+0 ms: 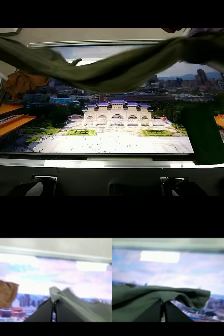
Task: Fold the clothes and pants, and hang the long-sleeved shirts on hangers.
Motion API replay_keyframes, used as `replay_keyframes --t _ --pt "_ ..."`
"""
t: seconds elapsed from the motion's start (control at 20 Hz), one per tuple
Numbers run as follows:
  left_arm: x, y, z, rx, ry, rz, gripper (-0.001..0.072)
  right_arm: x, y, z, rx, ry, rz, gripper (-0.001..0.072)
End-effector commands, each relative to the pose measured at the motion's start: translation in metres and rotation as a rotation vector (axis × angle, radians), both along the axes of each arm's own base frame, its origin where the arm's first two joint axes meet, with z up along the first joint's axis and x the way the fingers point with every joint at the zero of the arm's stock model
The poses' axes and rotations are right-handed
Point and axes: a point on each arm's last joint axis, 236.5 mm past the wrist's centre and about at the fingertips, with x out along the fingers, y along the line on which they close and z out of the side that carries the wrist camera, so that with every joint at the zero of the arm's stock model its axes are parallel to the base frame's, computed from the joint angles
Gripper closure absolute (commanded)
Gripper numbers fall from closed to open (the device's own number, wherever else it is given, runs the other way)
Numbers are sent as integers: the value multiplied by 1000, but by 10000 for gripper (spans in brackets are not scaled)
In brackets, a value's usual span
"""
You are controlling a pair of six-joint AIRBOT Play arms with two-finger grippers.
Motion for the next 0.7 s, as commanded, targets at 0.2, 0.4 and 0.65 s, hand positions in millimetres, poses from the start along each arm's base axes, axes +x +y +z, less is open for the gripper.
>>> replay_keyframes --t 0.2,0.4,0.65 --pt "-115 15 56 42 -131 160 692 -89 -54 48 43 -103 -116 687" --pt "-67 23 11 13 7 152 692 -32 -37 -1 -13 61 -119 687" --pt "53 28 -165 35 426 47 691 73 22 -169 -65 472 -38 685"
